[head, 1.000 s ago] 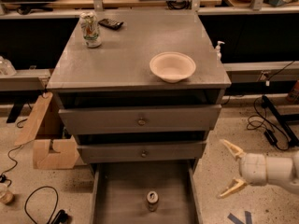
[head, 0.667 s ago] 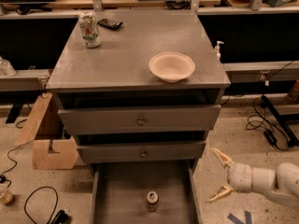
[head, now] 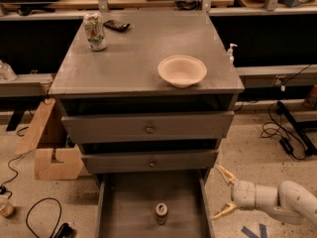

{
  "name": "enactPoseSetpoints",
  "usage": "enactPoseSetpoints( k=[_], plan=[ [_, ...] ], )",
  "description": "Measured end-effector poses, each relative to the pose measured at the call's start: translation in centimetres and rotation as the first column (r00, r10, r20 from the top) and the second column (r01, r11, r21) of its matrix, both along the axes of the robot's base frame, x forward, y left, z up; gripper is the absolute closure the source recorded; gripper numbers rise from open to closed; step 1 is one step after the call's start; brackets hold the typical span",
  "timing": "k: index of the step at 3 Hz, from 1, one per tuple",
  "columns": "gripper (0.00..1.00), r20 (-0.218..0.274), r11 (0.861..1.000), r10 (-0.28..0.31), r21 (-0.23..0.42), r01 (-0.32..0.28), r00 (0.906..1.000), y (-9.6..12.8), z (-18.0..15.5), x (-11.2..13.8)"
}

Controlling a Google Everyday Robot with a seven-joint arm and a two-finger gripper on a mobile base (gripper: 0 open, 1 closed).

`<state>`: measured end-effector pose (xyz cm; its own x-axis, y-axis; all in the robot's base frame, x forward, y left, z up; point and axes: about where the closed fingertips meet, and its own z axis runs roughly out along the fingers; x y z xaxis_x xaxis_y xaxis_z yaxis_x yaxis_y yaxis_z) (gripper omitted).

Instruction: Pick orange can from bottom drawer and place on counter

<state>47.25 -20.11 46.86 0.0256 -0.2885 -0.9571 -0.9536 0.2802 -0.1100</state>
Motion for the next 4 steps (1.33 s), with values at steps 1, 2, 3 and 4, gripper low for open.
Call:
enactPoseSetpoints(
  k=[1, 2, 3, 4],
  plan=[
    [0.00, -0.020, 0.999, 0.032, 0.015, -0.032, 0.9993, 3.1, -3.6, 1.6],
    [0.00, -0.033, 0.997, 0.082, 0.019, -0.081, 0.9961, 7.4, -8.5, 2.9],
    [0.00, -0.034, 0.992, 0.123, 0.017, -0.123, 0.9918, 10.7, -12.8, 3.5],
    [0.00, -0.030, 0.984, 0.177, 0.011, -0.176, 0.9838, 13.6, -18.1, 3.0]
  ],
)
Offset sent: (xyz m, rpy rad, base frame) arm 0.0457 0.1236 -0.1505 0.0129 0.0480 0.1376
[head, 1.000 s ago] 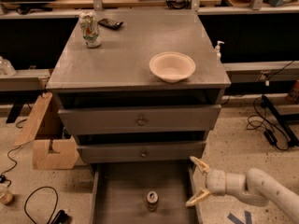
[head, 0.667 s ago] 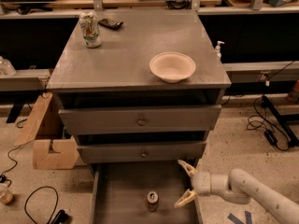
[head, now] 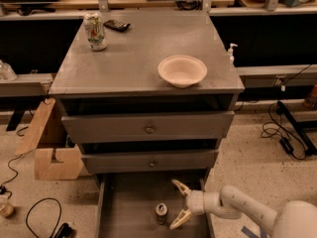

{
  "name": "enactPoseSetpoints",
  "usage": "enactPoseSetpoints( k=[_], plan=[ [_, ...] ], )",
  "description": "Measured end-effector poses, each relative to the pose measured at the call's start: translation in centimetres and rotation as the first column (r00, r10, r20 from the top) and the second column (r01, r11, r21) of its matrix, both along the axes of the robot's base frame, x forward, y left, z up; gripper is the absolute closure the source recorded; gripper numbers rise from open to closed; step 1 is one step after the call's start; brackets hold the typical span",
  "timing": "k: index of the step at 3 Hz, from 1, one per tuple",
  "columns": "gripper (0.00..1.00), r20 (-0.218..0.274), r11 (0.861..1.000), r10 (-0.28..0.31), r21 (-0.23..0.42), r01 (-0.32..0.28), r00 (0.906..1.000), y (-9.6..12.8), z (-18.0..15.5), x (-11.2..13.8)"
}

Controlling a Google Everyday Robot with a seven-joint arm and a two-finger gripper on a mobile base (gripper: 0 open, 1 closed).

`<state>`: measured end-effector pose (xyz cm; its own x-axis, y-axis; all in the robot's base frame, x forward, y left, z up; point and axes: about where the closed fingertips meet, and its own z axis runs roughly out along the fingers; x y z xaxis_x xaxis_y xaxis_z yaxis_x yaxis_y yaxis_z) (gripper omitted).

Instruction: Pick orange can from bottom drawer and place on counter

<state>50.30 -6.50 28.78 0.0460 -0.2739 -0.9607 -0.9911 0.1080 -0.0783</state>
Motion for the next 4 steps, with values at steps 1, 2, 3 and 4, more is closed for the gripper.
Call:
enactPoseSetpoints(
  k=[1, 2, 3, 4],
  plan=[
    [0.00, 0.002, 0.999, 0.046, -0.007, -0.046, 0.9989, 2.0, -3.2, -0.3],
    [0.00, -0.007, 0.995, 0.091, -0.026, -0.091, 0.9958, 3.6, -6.6, -0.1],
    [0.00, -0.028, 0.993, 0.111, -0.049, -0.112, 0.9935, 3.9, -9.0, -0.1],
    [0.18, -0.042, 0.990, 0.120, -0.068, -0.123, 0.9918, 4.2, -10.6, -0.3]
  ],
)
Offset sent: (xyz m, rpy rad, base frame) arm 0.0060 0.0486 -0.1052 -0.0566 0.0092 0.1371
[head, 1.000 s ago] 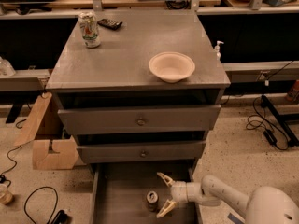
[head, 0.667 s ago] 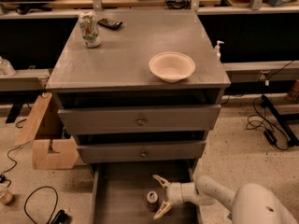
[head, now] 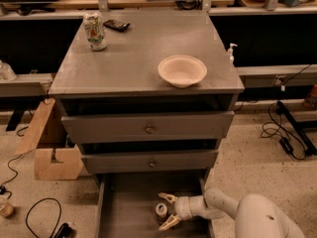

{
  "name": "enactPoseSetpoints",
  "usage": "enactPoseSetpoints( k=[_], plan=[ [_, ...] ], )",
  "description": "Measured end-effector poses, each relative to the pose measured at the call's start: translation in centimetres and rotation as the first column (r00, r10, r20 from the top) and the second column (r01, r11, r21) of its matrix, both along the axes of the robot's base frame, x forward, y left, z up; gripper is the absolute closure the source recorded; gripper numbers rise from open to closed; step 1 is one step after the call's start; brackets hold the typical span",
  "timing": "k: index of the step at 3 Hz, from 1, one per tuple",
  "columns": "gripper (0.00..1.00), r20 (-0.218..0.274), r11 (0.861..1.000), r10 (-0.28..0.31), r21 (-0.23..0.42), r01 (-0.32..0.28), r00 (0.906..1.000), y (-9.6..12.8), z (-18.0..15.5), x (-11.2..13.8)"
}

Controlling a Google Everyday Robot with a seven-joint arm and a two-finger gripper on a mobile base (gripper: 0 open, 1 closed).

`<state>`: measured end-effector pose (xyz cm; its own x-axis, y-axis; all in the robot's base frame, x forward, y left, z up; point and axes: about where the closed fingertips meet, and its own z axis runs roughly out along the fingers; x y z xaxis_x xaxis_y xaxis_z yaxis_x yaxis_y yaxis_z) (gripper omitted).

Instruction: Pick orange can from bottom drawer and place on counter

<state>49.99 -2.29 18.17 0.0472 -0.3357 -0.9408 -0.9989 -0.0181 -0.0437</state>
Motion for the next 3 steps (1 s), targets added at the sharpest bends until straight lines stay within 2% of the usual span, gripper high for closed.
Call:
enactPoseSetpoints(
  k=[1, 2, 3],
  plan=[
    [0.41, -0.015, 1.000, 0.000, -0.005, 0.000, 0.9999, 0.6, 0.2, -0.2],
    [0.65, -0.041, 1.000, -0.004, 0.015, 0.004, 0.9992, 1.1, 2.4, -0.9],
    [0.88, -0.086, 0.998, -0.038, 0.054, 0.043, 0.9956, 0.3, 7.4, -2.3]
  ],
)
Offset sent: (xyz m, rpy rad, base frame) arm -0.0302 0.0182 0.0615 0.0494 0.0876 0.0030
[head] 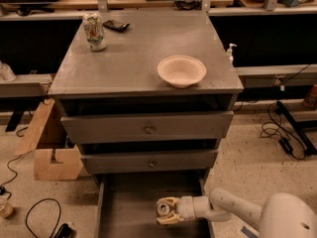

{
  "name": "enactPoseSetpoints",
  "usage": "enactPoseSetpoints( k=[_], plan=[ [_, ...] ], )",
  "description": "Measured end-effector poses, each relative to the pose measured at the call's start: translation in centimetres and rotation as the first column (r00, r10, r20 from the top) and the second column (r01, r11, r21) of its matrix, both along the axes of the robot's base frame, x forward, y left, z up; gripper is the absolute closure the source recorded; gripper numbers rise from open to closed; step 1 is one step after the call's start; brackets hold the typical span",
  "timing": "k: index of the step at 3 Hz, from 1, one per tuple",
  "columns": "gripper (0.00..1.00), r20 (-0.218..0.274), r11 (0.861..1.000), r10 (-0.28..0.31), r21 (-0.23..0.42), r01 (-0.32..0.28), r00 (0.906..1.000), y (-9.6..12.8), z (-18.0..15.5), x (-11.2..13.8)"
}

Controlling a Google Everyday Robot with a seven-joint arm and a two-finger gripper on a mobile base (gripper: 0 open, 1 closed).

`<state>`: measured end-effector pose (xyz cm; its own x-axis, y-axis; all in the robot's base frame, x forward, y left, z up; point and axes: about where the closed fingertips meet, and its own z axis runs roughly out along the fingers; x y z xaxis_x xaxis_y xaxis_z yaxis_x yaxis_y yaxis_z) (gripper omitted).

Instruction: Pick orange can from bottom drawer and place on counter

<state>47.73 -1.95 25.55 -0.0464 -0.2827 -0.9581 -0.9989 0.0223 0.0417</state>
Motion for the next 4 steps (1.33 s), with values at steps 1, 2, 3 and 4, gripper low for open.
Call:
enactPoseSetpoints(
  k=[1, 2, 3, 4],
  plan=[
    [1.00, -0.066, 0.997, -0.034, 0.069, 0.038, 0.9972, -3.2, 8.1, -1.5],
    [1.00, -0.120, 0.988, -0.066, 0.128, 0.082, 0.9906, -7.5, 17.1, -1.3],
    [1.00, -0.138, 0.980, -0.106, 0.154, 0.127, 0.9848, -11.6, 27.0, 0.9],
    [1.00, -0.118, 0.972, -0.161, 0.155, 0.178, 0.9799, -14.9, 35.8, 3.2]
  ],
)
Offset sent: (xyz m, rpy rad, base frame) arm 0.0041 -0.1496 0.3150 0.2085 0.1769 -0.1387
